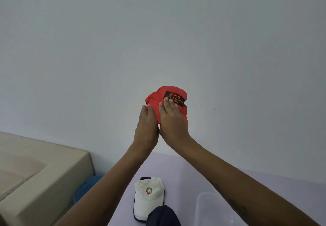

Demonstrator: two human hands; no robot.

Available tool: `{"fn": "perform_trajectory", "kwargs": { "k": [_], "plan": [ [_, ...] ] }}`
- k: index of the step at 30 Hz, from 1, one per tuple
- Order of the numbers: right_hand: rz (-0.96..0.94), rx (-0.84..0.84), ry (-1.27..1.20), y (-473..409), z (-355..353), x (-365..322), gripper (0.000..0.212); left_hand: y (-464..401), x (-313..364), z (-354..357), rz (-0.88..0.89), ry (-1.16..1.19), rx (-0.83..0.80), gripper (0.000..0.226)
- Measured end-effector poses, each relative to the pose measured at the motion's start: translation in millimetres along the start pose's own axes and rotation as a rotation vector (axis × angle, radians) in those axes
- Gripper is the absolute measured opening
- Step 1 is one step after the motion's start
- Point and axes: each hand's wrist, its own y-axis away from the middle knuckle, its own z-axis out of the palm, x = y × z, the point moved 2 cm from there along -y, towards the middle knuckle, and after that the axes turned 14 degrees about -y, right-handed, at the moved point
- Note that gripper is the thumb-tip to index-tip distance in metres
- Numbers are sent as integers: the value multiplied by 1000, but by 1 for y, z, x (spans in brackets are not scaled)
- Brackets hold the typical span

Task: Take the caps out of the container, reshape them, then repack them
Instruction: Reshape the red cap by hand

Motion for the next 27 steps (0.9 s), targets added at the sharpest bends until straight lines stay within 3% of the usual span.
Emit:
{"fn": "perform_trajectory", "kwargs": {
  "k": [7,15,21,27],
  "plan": [
    [-2,192,-259,-1,-7,-6,62,3,12,-13,-14,215,136,41],
    [-51,117,-348,-1,-5,-3,62,8,10,-8,-65,362,110,32],
    [-132,165,-156,-8,-12,6,58,-1,0,-24,-99,298,152,48],
    [-70,226,-218,-5,-14,24,62,-3,-5,-27,-74,158,77,48]
  ]
}}
